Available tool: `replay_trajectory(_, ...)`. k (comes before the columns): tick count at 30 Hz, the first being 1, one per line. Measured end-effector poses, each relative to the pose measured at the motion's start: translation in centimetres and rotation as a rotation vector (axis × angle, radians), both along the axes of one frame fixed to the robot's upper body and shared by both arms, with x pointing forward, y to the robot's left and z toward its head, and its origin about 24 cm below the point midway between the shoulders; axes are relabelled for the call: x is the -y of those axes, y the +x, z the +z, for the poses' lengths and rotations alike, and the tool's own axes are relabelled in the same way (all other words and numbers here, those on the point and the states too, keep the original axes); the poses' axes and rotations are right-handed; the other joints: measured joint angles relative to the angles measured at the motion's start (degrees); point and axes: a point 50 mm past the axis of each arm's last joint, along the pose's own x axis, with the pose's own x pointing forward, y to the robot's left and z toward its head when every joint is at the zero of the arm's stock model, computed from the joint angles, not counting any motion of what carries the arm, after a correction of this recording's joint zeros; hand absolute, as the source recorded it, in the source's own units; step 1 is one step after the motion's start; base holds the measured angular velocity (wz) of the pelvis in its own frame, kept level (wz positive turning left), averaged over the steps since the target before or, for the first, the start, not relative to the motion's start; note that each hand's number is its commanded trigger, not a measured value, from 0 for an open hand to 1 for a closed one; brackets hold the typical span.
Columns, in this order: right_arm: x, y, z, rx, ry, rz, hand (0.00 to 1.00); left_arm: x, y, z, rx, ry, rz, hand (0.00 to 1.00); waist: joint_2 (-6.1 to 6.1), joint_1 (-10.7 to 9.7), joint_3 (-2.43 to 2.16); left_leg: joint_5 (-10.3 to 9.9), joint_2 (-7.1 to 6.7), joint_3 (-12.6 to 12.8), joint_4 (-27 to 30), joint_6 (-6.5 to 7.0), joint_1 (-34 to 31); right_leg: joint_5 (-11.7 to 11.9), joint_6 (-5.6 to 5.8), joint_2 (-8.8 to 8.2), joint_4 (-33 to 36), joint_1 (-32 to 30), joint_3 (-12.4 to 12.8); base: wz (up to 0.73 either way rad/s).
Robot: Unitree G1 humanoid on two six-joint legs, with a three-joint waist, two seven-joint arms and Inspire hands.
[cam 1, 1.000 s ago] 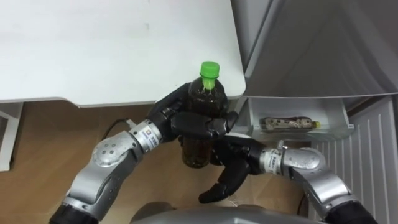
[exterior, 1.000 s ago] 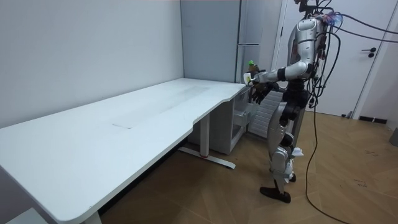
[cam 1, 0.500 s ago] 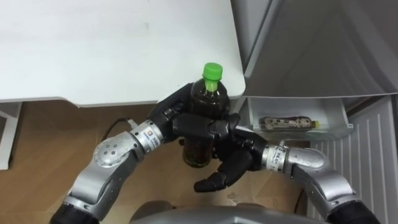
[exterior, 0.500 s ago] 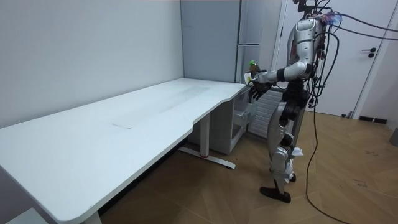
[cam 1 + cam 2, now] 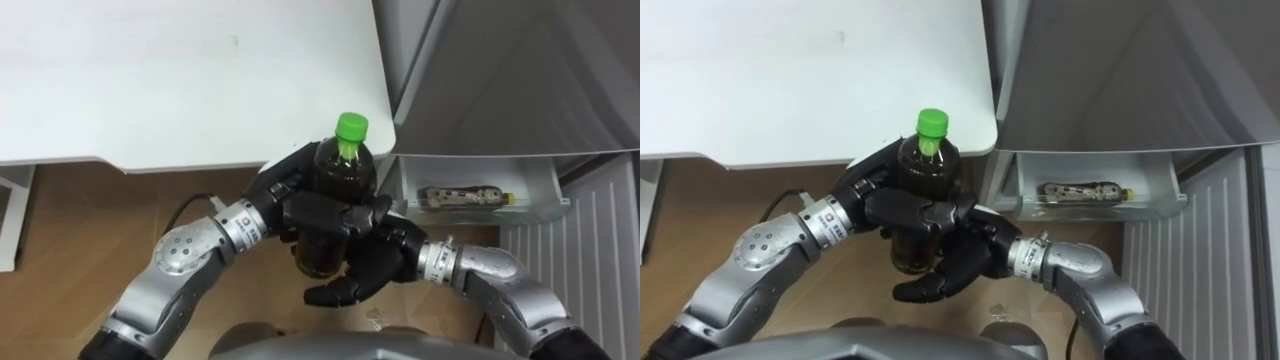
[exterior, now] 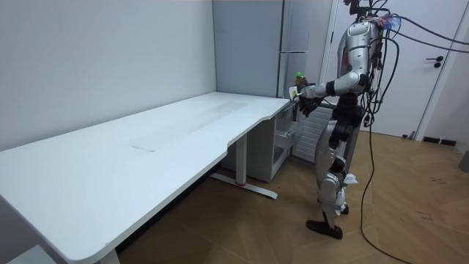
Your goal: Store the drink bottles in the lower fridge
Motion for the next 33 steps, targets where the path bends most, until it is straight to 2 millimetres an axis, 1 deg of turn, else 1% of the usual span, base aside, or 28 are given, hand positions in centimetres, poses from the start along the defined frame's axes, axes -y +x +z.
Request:
replay_trajectory(9,0.10,-0.32,-0.21,-0.007,-0.021,0.021,1.00,0.65,-0.39,-0.17,-0.012,-0.008,-0.029,1.00,0.10,0.04,-0.02,0.00,-0.05,0.02,-0.12,0.00,0.13,0.00,0.00,-0.03,-0.01,-0.02,0.03,0.00)
replay_trajectory(22,-0.25,-0.73,-0.42,-0.016,-0.027,0.036,1.00,0.75,-0.63,-0.34,-0.039,-0.040,-0.031,1.00,0.12,0.01,-0.02,0.01,-0.03,0.05,-0.01,0.00,0.08,0.00,0.00,0.01,0.02,0.04,0.11,0.00)
replay_trajectory(23,-0.32,-0.75,-0.44,-0.016,-0.027,0.034,1.00,0.77,-0.63,-0.35,-0.038,-0.037,-0.032,0.82,0.12,0.01,-0.02,0.01,-0.03,0.05,-0.08,0.00,0.09,0.00,0.00,0.02,0.02,0.02,0.11,0.00)
replay_trajectory(24,-0.36,-0.77,-0.45,-0.017,-0.026,0.034,1.00,0.80,-0.63,-0.35,-0.038,-0.038,-0.032,0.56,0.11,0.01,-0.03,0.01,-0.02,0.05,-0.33,0.00,0.10,0.00,0.00,0.03,0.02,0.01,0.12,0.00)
replay_trajectory(25,-0.37,-0.78,-0.46,-0.017,-0.026,0.034,1.00,0.81,-0.63,-0.35,-0.038,-0.038,-0.032,0.00,0.11,0.01,-0.03,0.01,-0.02,0.05,-0.47,0.00,0.11,0.00,0.00,0.03,0.02,-0.01,0.12,0.00)
replay_trajectory(33,-0.33,-0.79,-0.52,-0.020,-0.029,0.033,1.00,0.70,-0.63,-0.35,-0.037,-0.034,-0.033,0.00,-0.15,-0.08,-0.08,0.02,-0.04,0.04,-0.34,0.01,0.22,0.00,0.00,-0.02,-0.08,-0.07,0.10,0.00)
